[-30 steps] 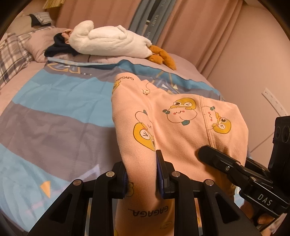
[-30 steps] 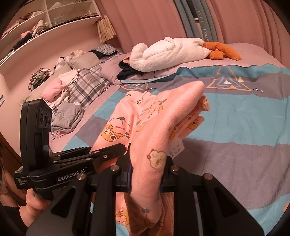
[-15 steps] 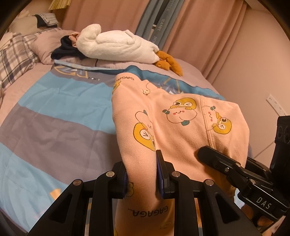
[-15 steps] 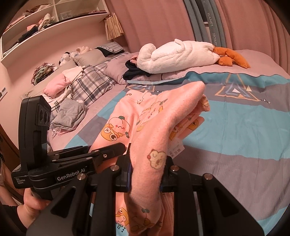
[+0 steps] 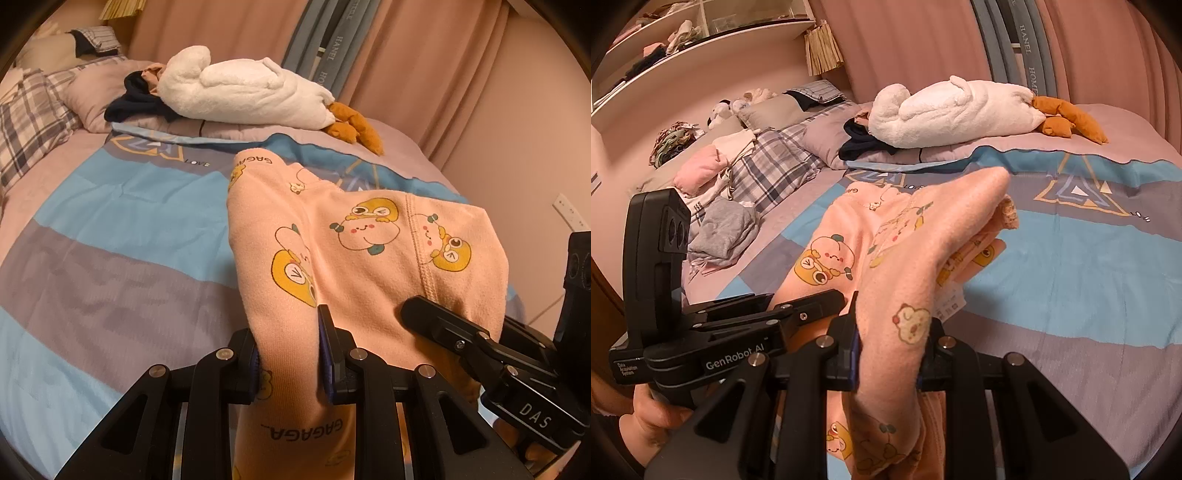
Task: Fold small clothes
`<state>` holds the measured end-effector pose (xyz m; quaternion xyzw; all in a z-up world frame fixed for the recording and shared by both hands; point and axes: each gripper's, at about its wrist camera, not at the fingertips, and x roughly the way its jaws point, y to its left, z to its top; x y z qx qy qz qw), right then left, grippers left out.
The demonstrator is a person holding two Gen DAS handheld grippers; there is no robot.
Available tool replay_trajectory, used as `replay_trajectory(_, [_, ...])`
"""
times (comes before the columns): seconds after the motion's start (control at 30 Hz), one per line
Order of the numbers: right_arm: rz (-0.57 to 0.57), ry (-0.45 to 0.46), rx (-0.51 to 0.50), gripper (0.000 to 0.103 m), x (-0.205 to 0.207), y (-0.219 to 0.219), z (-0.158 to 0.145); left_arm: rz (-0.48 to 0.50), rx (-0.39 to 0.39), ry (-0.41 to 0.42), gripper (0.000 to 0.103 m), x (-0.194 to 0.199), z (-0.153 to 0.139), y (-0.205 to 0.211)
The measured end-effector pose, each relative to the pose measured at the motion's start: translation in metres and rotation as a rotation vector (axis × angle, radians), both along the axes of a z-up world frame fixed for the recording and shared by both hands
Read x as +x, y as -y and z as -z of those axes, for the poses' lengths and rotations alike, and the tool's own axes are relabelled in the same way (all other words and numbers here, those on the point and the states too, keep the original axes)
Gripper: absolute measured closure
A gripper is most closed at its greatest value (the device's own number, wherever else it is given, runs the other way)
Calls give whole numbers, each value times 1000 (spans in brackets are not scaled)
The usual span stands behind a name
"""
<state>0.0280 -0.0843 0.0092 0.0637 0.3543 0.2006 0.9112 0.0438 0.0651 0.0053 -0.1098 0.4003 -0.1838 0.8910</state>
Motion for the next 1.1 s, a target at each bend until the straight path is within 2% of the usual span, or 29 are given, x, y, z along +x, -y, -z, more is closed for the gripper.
replay_trajectory(0.53, [16,-19,4,81,42,3,15,3,14,-20,79,38,10,7])
replay_trajectory(1.1, [43,-24,-6,81,70,9,24,11,16,-30,79,64,18,15])
